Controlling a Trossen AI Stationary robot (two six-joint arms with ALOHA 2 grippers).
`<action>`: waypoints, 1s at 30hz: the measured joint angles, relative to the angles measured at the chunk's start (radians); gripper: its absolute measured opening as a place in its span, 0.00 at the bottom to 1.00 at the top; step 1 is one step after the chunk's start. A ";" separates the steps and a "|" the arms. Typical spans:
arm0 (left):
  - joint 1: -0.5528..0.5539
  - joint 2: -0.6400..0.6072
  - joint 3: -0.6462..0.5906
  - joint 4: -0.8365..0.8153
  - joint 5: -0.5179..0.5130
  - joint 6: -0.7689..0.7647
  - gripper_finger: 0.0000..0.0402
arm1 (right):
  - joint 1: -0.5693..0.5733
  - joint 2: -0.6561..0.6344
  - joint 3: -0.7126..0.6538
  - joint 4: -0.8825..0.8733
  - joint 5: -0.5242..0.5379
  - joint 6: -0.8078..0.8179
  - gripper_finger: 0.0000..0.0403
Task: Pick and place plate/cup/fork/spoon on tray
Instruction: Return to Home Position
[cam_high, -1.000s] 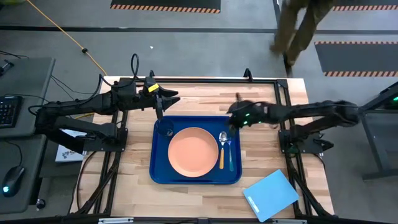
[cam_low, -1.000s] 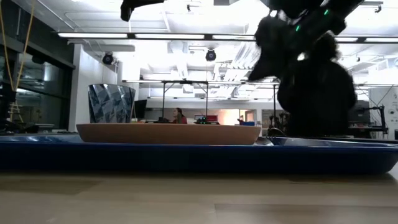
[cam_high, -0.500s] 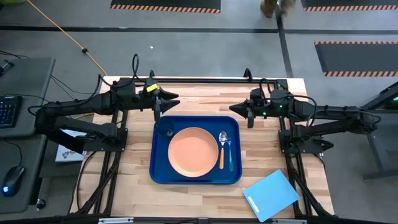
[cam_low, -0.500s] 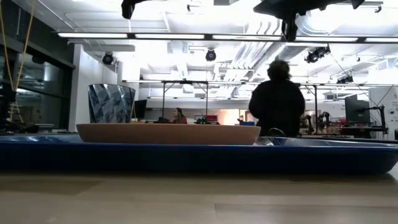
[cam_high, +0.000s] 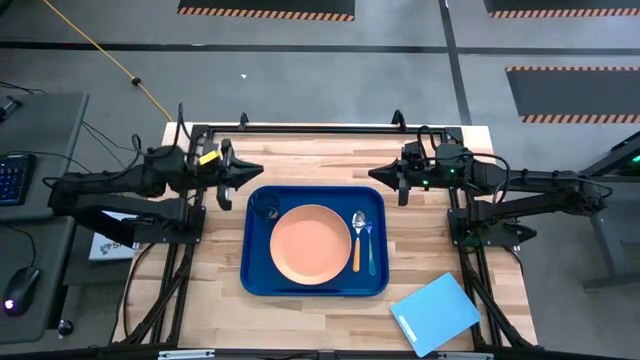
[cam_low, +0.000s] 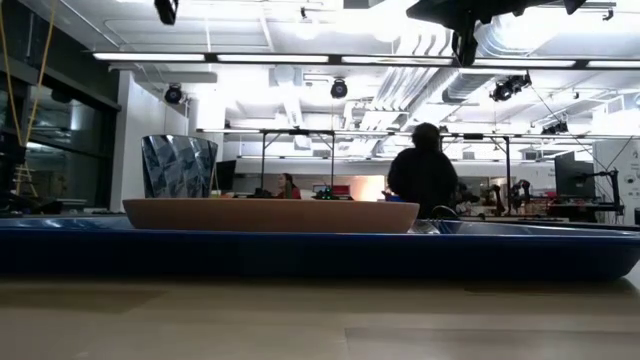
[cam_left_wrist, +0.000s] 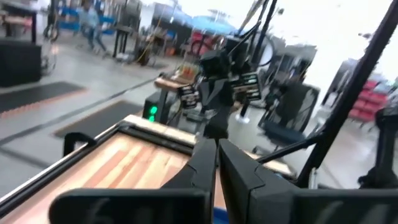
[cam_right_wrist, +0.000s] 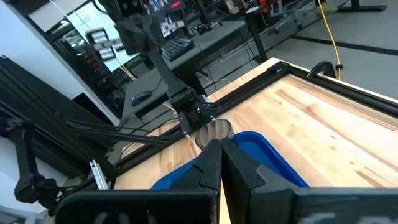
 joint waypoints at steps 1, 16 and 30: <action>-0.004 -0.020 -0.043 0.045 0.000 0.000 0.03 | 0.000 0.000 0.000 0.000 0.000 -0.001 0.00; -0.011 -0.223 -0.456 0.310 -0.027 -0.077 0.00 | 0.000 0.000 0.000 0.000 0.068 0.008 0.00; -0.011 -0.385 -0.652 0.436 -0.020 -0.125 0.00 | 0.000 -0.001 0.000 0.000 0.046 0.024 0.00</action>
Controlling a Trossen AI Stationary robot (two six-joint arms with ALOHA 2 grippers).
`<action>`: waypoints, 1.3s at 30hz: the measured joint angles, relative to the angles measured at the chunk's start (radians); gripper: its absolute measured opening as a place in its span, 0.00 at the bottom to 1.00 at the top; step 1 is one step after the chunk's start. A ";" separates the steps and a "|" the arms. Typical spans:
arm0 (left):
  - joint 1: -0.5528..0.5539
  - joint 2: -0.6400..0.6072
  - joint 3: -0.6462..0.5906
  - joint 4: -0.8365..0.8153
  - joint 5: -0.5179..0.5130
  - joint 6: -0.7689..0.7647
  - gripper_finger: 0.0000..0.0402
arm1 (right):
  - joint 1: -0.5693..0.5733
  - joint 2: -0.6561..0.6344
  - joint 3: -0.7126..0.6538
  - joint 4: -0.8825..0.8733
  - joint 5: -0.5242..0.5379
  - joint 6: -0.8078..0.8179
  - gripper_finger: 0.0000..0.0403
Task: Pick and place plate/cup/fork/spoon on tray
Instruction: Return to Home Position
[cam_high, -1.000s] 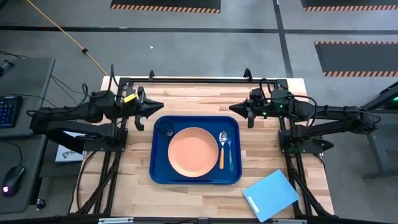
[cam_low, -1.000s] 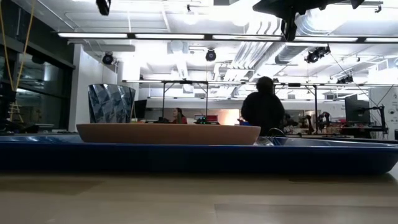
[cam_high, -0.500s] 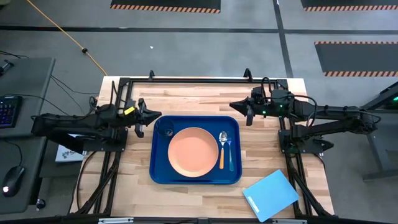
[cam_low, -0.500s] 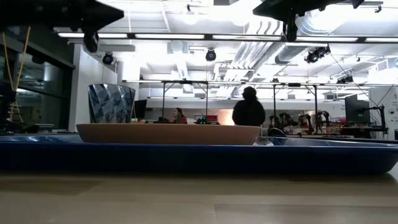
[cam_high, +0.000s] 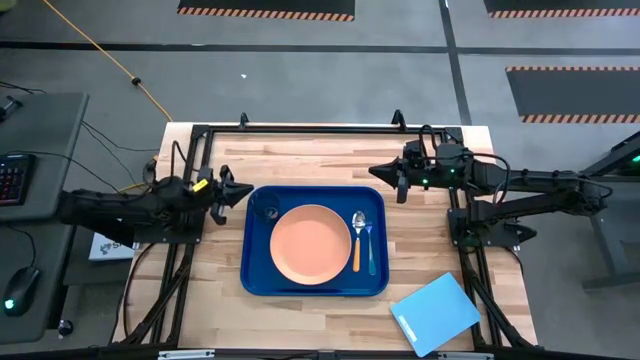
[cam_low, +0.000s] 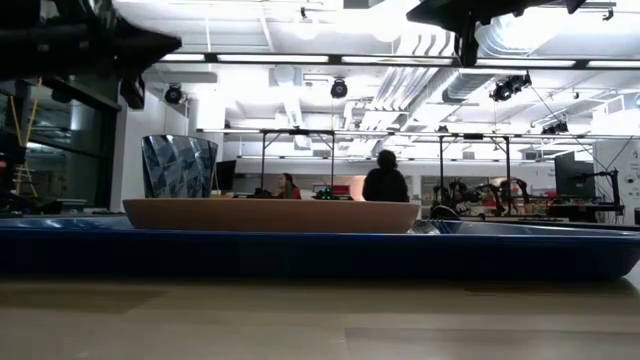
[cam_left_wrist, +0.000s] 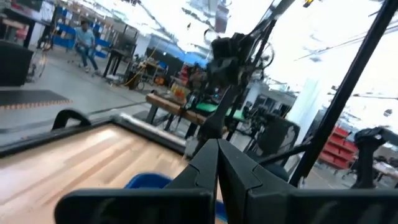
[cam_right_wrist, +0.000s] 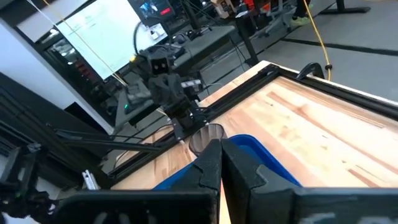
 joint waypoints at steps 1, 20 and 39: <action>0.000 -0.009 -0.018 -0.001 -0.003 0.000 0.00 | 0.000 -0.001 0.000 0.000 -0.003 0.007 0.00; 0.003 -0.081 -0.047 -0.023 0.003 0.020 0.00 | 0.002 -0.146 -0.001 -0.002 -0.024 0.000 0.00; 0.003 -0.079 -0.047 -0.026 0.005 0.029 0.00 | 0.002 -0.530 -0.024 -0.314 -0.100 -0.156 0.00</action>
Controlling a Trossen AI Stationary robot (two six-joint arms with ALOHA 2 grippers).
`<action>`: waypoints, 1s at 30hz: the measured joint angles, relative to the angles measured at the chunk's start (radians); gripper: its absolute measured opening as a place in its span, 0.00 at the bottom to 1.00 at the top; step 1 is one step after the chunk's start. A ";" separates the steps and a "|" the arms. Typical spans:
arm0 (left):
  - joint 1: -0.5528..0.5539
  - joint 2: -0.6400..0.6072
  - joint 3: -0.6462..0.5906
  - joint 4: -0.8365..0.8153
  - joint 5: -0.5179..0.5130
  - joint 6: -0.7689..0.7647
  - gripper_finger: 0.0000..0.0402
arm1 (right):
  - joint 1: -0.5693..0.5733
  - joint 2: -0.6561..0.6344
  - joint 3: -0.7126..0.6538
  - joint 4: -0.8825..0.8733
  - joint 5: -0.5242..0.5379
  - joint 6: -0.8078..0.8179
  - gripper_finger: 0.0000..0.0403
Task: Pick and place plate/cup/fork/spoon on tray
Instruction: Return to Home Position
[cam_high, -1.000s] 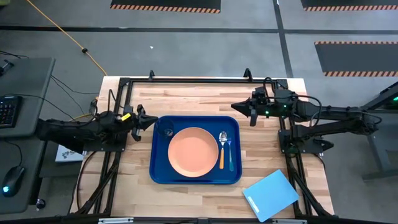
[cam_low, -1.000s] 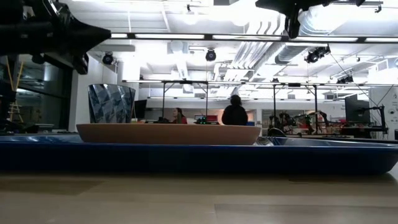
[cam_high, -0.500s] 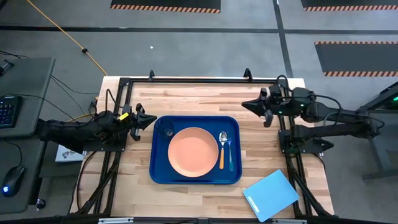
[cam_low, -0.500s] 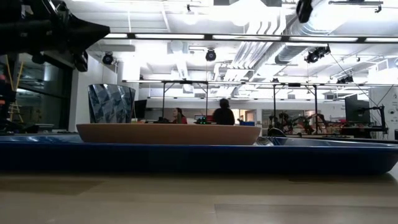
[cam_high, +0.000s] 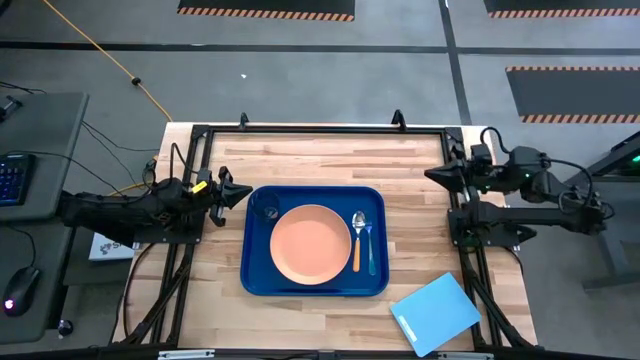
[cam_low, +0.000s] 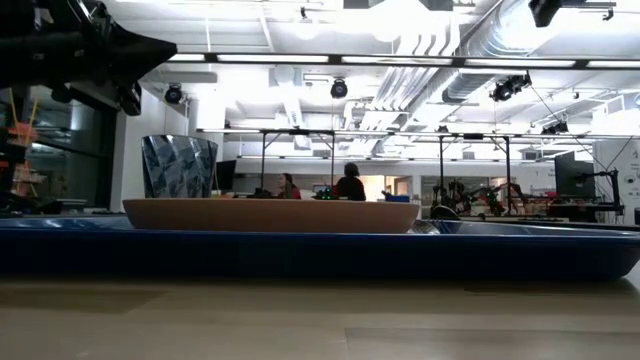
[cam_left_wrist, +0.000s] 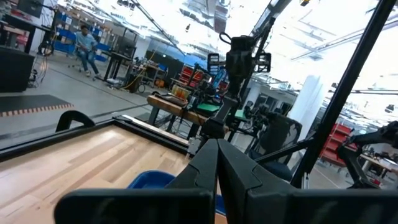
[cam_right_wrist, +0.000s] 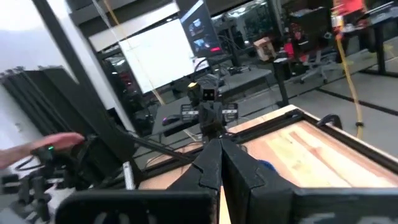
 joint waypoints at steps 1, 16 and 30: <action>0.000 0.000 0.000 0.000 0.000 0.000 0.00 | 0.000 -0.020 -0.016 0.001 -0.013 0.004 0.00; 0.000 -0.084 0.001 -0.235 0.000 0.000 0.01 | 0.000 -0.369 -0.420 0.258 -0.118 0.167 0.00; 0.000 -0.197 0.001 -0.386 0.024 0.000 0.01 | 0.002 -0.354 -0.698 0.677 -0.037 0.233 0.00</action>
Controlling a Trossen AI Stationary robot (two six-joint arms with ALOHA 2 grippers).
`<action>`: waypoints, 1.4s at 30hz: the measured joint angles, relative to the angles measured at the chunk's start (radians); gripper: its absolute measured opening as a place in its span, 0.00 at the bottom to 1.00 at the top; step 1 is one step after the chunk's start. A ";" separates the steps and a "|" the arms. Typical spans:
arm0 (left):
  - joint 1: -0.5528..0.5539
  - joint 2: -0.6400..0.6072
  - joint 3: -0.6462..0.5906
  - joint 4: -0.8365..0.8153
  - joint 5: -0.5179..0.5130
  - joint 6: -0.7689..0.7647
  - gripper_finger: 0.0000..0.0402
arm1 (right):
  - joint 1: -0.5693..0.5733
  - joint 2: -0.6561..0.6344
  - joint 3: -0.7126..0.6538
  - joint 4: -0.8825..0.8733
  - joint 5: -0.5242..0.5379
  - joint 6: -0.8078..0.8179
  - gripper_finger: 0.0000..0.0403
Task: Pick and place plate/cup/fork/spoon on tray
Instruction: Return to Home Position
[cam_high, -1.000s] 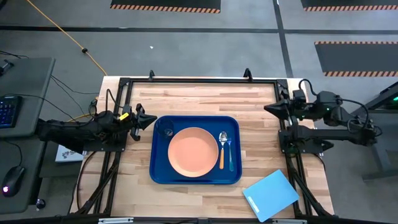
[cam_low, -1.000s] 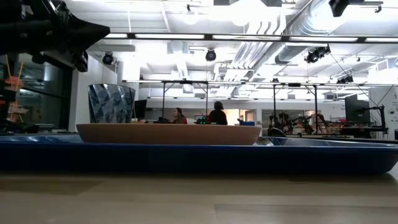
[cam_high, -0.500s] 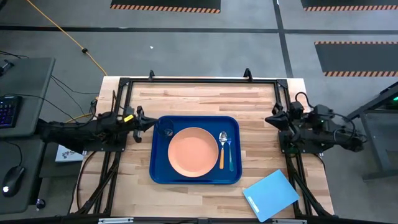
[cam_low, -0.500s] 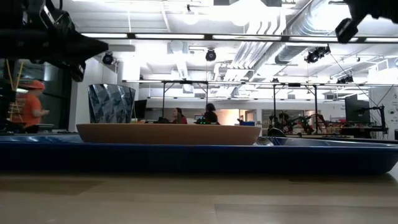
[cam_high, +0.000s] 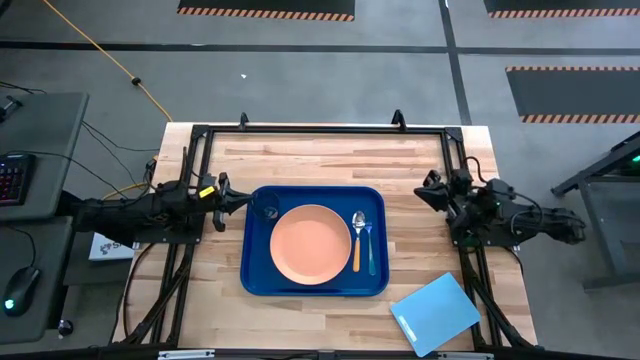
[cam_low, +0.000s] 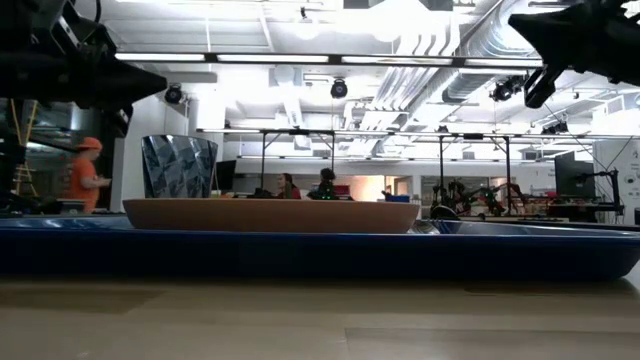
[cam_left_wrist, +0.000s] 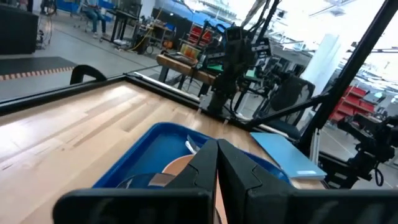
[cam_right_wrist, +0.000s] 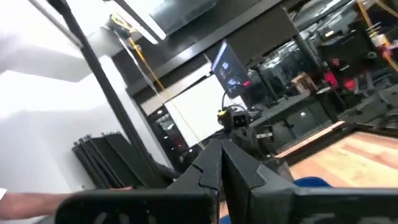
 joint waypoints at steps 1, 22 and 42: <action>0.000 0.000 0.000 -0.001 0.000 0.000 0.01 | 0.003 0.001 0.002 -0.009 0.010 -0.001 0.00; -0.002 -0.002 0.000 -0.001 0.003 0.000 0.01 | 0.060 0.016 0.001 -0.381 0.073 -0.117 0.00; -0.002 -0.001 0.000 -0.001 0.002 0.000 0.01 | 0.060 0.019 0.002 -0.385 0.073 -0.119 0.00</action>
